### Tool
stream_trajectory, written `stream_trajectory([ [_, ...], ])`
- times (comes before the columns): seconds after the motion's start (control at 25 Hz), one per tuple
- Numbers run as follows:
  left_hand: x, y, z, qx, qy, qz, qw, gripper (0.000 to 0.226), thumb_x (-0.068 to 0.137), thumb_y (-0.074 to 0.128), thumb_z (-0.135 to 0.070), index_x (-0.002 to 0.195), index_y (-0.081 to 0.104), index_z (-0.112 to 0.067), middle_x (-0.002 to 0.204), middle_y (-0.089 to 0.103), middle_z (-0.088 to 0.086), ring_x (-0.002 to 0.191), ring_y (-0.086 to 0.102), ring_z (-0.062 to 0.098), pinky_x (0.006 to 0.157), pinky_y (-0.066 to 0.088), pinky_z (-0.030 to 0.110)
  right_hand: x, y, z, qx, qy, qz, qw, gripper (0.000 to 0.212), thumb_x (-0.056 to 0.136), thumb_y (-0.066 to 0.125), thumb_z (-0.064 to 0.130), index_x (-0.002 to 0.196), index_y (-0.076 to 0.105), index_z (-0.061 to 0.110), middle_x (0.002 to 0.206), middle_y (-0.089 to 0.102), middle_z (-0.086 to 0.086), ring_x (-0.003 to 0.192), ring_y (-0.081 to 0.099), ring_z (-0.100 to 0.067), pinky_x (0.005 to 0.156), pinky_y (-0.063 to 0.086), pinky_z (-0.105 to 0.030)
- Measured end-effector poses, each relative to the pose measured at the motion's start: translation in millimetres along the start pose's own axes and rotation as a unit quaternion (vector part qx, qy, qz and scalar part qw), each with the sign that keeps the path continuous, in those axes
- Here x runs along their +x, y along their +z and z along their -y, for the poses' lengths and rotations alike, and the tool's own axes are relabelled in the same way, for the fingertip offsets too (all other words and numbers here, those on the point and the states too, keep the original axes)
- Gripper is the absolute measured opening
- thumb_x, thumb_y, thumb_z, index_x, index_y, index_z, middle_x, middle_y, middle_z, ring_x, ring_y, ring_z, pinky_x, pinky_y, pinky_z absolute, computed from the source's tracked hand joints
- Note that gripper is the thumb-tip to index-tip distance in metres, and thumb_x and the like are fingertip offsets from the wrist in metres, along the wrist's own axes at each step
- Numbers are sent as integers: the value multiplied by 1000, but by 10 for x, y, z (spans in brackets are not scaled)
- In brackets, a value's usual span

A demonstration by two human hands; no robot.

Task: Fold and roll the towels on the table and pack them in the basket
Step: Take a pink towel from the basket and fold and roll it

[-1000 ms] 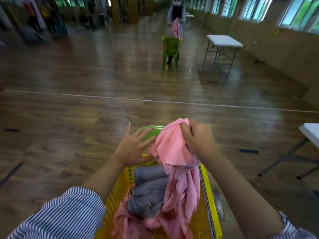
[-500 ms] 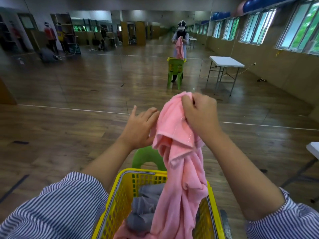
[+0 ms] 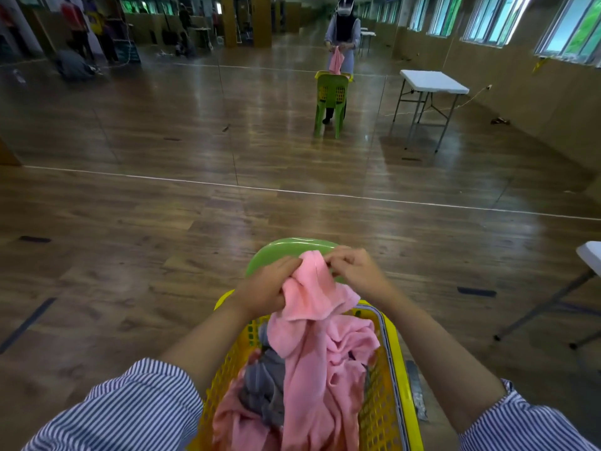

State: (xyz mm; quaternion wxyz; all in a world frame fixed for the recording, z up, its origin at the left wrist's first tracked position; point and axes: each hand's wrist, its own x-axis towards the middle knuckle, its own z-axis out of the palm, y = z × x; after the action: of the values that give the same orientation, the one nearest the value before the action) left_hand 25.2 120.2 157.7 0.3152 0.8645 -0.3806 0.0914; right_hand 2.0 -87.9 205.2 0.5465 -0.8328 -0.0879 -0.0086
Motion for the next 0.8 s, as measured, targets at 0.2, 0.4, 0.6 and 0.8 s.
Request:
stream_trajectory([
  [0.2, -94, -88, 68, -4, -17, -1, 1000, 60, 66, 38, -21, 126, 40, -19, 125, 57, 23, 115, 43, 17, 99, 27, 14, -122, 185, -605, -107, 18, 77, 991, 62, 63, 67, 34, 121, 56, 17, 118, 60, 4, 106, 55, -11, 92, 44, -25],
  [0.4, -116, -157, 178, 8, -12, 44, 999, 64, 64, 35, -17, 127, 47, -13, 121, 60, 19, 115, 44, 17, 97, 32, 20, -50, 238, -594, -67, -1, 17, 998, 9, 75, 54, 29, 82, 61, 26, 73, 55, 13, 72, 48, -9, 69, 39, -19],
  [0.6, 20, -316, 248, 87, -154, 125, 976, 33, 77, 53, -13, 109, 61, -13, 108, 65, 8, 96, 59, 21, 71, 38, 26, -7, 65, -373, -53, 7, -46, 998, 17, 85, 54, 28, 68, 56, 26, 62, 52, 9, 60, 44, -4, 59, 36, -26],
  [0.8, 138, -206, -320, 89, 45, -92, 991, 33, 73, 65, -38, 89, 55, -11, 82, 53, -2, 73, 50, 18, 66, 41, 33, 157, -74, -96, 25, 65, -74, 995, 27, 93, 52, 19, 83, 62, -3, 72, 54, -5, 66, 45, -12, 59, 36, -29],
])
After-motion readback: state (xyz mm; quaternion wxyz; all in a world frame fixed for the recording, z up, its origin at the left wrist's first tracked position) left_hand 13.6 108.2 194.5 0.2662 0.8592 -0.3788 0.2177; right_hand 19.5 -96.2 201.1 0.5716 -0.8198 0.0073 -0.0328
